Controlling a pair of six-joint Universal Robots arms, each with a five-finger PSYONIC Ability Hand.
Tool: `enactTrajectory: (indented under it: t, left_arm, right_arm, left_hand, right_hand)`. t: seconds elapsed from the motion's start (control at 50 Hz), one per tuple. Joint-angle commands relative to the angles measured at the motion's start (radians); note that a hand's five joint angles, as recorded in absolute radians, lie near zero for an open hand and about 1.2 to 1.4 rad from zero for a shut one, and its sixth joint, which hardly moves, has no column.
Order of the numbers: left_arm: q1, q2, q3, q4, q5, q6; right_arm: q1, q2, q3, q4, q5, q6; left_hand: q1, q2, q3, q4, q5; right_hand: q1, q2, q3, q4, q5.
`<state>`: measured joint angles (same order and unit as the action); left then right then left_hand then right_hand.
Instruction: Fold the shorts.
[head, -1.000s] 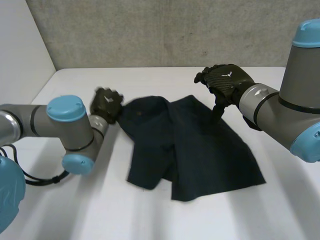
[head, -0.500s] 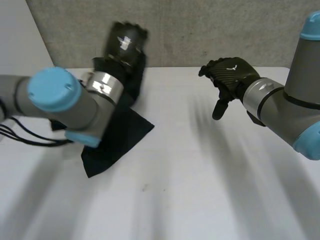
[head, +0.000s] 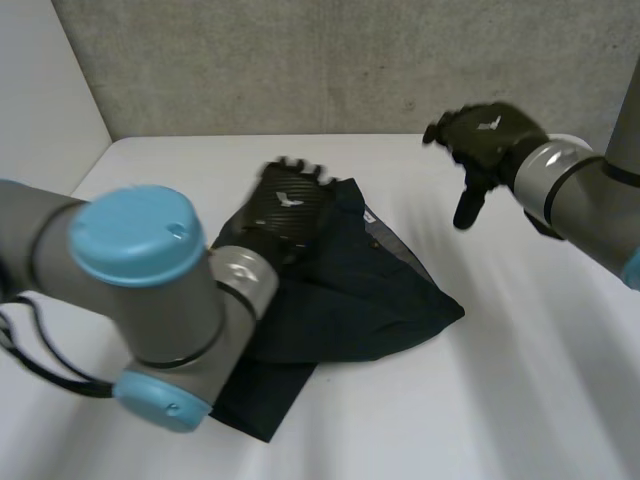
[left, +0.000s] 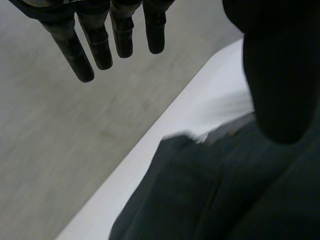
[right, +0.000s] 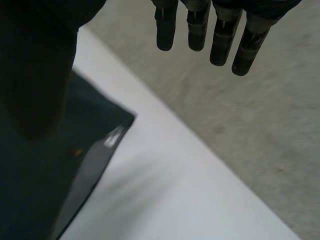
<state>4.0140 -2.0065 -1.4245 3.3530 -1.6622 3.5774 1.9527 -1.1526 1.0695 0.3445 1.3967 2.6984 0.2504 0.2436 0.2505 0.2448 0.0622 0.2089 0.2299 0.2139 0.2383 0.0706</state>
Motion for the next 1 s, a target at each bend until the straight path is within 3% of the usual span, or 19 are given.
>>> enactTrajectory:
  t: [0.02, 0.14, 0.24, 0.44, 0.52, 0.54, 0.58, 0.72, 0.86, 0.88, 0.96, 1.0]
  left_arm:
    - [0.016, 0.138, -0.140, -0.174, -0.166, -0.192]
    - [0.002, 0.170, -0.241, -0.358, -0.172, -0.415]
    - [-0.012, 0.170, -0.289, -0.363, -0.177, -0.496]
    - [0.037, 0.058, -0.289, -0.294, -0.182, -0.496]
    - [0.057, 0.034, -0.272, -0.273, -0.180, -0.497]
    - [0.066, 0.034, -0.271, -0.256, -0.180, -0.496]
    - [0.074, 0.035, -0.269, -0.242, -0.180, -0.496]
    - [0.079, 0.100, -0.248, -0.230, -0.174, -0.493]
    - [0.065, 0.204, -0.200, -0.231, -0.169, -0.439]
    - [0.062, 0.213, -0.194, -0.233, -0.168, -0.427]
    - [0.040, 0.241, -0.175, -0.234, -0.168, -0.382]
    - [0.030, 0.259, -0.166, -0.237, -0.169, -0.356]
  right_arm:
    - [0.009, 0.004, 0.128, 0.125, -0.057, -0.149]
    - [-0.003, 0.002, 0.343, -0.112, -0.065, -0.147]
    - [-0.002, 0.014, 0.472, -0.292, -0.105, -0.157]
    - [-0.003, 0.118, 0.535, -0.433, -0.142, -0.160]
    - [-0.003, 0.148, 0.529, -0.469, -0.139, -0.160]
    - [-0.003, 0.149, 0.529, -0.475, -0.139, -0.158]
    - [-0.003, 0.151, 0.527, -0.484, -0.140, -0.158]
    - [-0.003, 0.148, 0.518, -0.490, -0.143, -0.118]
    - [0.005, 0.145, 0.517, -0.490, -0.127, 0.049]
    - [0.006, 0.146, 0.514, -0.492, -0.123, 0.072]
    - [0.009, 0.181, 0.486, -0.493, -0.091, 0.155]
    - [-0.003, 0.177, 0.465, -0.501, -0.045, 0.167]
  left_hand:
    - [0.045, 0.052, 0.045, 0.051, 0.059]
    - [0.034, 0.040, 0.034, 0.039, 0.047]
    - [0.034, 0.040, 0.033, 0.039, 0.047]
    - [0.218, 0.225, 0.218, 0.224, 0.232]
    - [0.722, 0.729, 0.722, 0.728, 0.736]
    - [0.962, 0.969, 0.962, 0.967, 0.976]
    - [1.145, 1.152, 1.145, 1.151, 1.159]
    - [1.146, 1.153, 1.146, 1.151, 1.160]
    - [1.146, 1.153, 1.146, 1.151, 1.160]
    - [1.146, 1.153, 1.146, 1.151, 1.160]
    - [1.146, 1.153, 1.146, 1.151, 1.160]
    - [1.146, 1.153, 1.146, 1.151, 1.160]
  right_hand:
    - [-0.034, -0.055, -0.039, -0.064, -0.071]
    - [0.017, -0.004, 0.012, -0.013, -0.020]
    - [0.061, 0.040, 0.056, 0.031, 0.025]
    - [0.173, 0.152, 0.168, 0.143, 0.136]
    - [0.193, 0.172, 0.188, 0.164, 0.157]
    - [0.196, 0.175, 0.191, 0.167, 0.160]
    - [0.217, 0.195, 0.212, 0.187, 0.180]
    - [0.223, 0.201, 0.218, 0.193, 0.186]
    - [0.237, 0.216, 0.232, 0.208, 0.201]
    - [0.275, 0.254, 0.270, 0.246, 0.239]
    - [1.185, 1.164, 1.180, 1.156, 1.149]
    - [1.187, 1.166, 1.182, 1.158, 1.151]
